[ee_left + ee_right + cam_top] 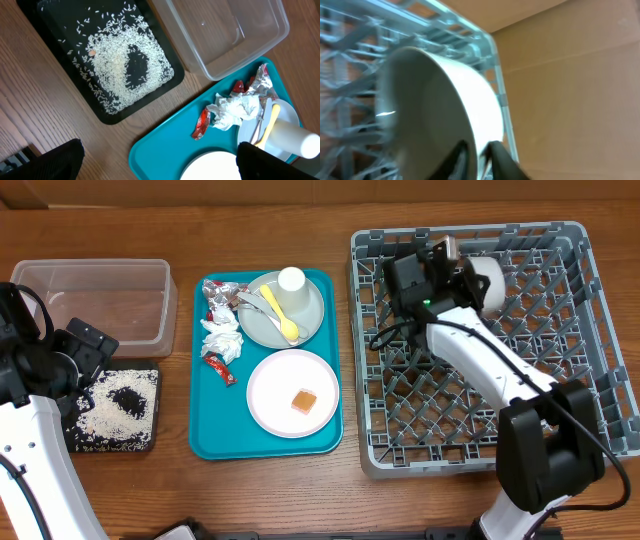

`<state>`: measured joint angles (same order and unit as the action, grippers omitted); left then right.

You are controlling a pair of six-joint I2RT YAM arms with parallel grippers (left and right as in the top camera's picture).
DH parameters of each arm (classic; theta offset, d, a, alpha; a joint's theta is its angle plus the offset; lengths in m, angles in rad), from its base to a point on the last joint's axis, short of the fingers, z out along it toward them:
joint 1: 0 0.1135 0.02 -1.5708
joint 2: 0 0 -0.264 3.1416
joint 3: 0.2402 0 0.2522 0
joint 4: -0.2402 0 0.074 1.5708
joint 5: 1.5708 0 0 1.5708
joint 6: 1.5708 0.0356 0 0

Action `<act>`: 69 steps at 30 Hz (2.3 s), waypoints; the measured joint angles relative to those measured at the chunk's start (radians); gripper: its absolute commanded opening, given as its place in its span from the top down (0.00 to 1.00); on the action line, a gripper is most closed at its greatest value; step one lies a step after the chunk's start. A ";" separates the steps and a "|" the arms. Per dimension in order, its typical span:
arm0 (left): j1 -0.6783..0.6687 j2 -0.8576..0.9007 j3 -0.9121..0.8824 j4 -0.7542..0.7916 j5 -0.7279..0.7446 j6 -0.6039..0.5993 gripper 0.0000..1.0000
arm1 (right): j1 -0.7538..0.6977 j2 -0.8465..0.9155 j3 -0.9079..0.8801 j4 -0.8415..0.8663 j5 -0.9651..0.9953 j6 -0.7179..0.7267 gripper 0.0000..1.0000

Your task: Sort waste into correct bins and load items into the dishwasher rack

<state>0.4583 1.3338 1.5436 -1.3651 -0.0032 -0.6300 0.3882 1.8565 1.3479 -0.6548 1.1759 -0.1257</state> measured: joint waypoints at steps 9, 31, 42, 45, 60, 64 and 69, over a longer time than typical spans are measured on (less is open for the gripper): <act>0.000 0.000 0.000 0.000 0.001 0.000 0.00 | 0.035 0.021 0.190 -0.311 -0.544 0.331 0.48; 0.000 0.000 0.000 0.000 0.000 0.000 0.00 | -0.339 0.021 0.447 -0.617 -1.143 0.496 0.96; 0.000 0.000 0.000 0.000 0.000 0.000 0.00 | -0.333 0.024 0.286 -0.497 -1.195 0.494 0.96; 0.000 0.000 0.000 0.000 0.000 0.000 0.00 | -0.333 0.025 0.267 -0.474 -1.225 0.491 0.96; 0.000 0.000 0.000 0.000 0.000 0.000 0.00 | -0.319 0.026 0.367 -0.520 -1.397 0.449 0.00; 0.000 0.000 0.000 0.000 0.000 0.000 0.00 | -0.377 0.016 0.491 -0.560 -1.398 0.454 0.00; 0.000 0.000 0.000 0.000 0.000 0.000 0.00 | -0.518 -0.010 0.558 -0.583 -1.378 0.481 0.00</act>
<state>0.4583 1.3338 1.5436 -1.3651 -0.0029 -0.6300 -0.1303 1.8465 1.9057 -1.2373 -0.2016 0.3553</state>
